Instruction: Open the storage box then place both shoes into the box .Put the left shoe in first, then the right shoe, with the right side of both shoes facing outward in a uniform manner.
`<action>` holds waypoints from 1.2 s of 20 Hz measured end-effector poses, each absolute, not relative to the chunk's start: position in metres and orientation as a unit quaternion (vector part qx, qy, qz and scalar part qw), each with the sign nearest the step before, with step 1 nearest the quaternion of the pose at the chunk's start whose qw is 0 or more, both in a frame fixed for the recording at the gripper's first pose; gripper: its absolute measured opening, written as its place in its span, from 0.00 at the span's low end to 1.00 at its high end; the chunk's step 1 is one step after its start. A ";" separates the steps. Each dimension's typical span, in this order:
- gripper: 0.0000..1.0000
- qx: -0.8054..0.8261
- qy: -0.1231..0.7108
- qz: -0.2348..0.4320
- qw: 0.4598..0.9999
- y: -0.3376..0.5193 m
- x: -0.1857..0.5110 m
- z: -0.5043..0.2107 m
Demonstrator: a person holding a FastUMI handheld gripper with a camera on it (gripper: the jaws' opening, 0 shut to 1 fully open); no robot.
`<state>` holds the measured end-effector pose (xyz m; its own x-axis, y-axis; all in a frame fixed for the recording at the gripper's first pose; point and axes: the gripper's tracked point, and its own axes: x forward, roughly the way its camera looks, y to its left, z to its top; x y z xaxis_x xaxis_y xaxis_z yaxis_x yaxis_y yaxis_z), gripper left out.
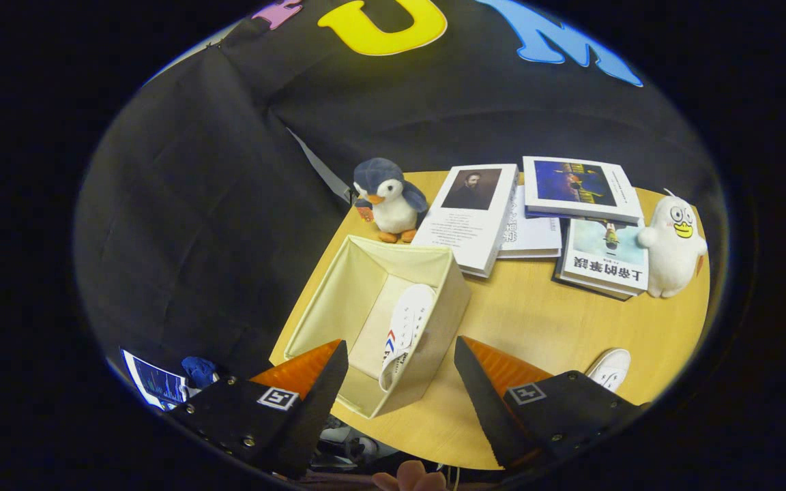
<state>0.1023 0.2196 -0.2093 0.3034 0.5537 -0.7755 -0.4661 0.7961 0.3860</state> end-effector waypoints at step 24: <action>0.96 0.103 0.474 0.115 0.867 -0.049 0.071 -0.290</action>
<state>0.0706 -0.0487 -0.2895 0.5240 0.2975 -0.7980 -0.1027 0.9522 0.2875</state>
